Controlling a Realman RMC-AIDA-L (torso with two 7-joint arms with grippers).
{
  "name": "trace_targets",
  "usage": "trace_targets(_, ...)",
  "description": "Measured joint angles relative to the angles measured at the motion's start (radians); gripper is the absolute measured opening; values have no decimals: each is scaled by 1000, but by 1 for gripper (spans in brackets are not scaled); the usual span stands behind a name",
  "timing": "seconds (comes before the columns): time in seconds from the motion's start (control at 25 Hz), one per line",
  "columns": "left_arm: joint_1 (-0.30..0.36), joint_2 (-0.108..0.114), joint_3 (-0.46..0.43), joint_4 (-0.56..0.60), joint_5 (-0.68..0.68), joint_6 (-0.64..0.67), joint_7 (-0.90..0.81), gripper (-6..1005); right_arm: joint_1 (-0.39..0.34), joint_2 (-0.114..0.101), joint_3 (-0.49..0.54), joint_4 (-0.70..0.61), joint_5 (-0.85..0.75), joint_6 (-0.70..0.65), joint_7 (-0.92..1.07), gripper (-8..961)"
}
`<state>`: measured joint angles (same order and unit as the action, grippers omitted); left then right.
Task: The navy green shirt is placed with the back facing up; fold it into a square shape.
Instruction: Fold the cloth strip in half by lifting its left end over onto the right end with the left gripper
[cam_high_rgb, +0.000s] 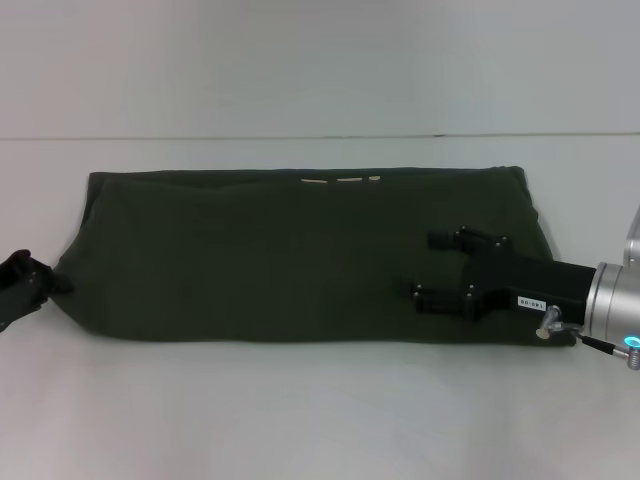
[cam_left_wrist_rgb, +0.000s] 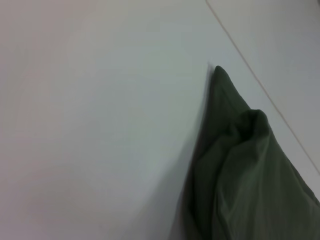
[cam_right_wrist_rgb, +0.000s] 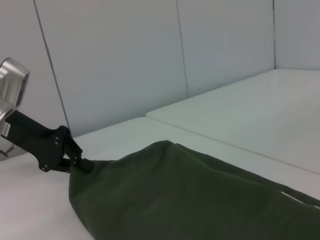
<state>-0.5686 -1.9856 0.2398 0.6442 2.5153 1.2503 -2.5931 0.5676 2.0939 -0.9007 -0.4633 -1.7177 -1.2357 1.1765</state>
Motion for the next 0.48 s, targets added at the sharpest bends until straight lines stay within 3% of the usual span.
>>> trace_targets(0.32, 13, -2, -20, 5, -8, -31, 65, 29, -19, -3, 22, 0, 36, -27, 3, 947)
trace_targets(0.48, 22, 11, -72, 20, -9, -41, 101, 20, -46, -6, 58, -1, 54, -44, 3, 947)
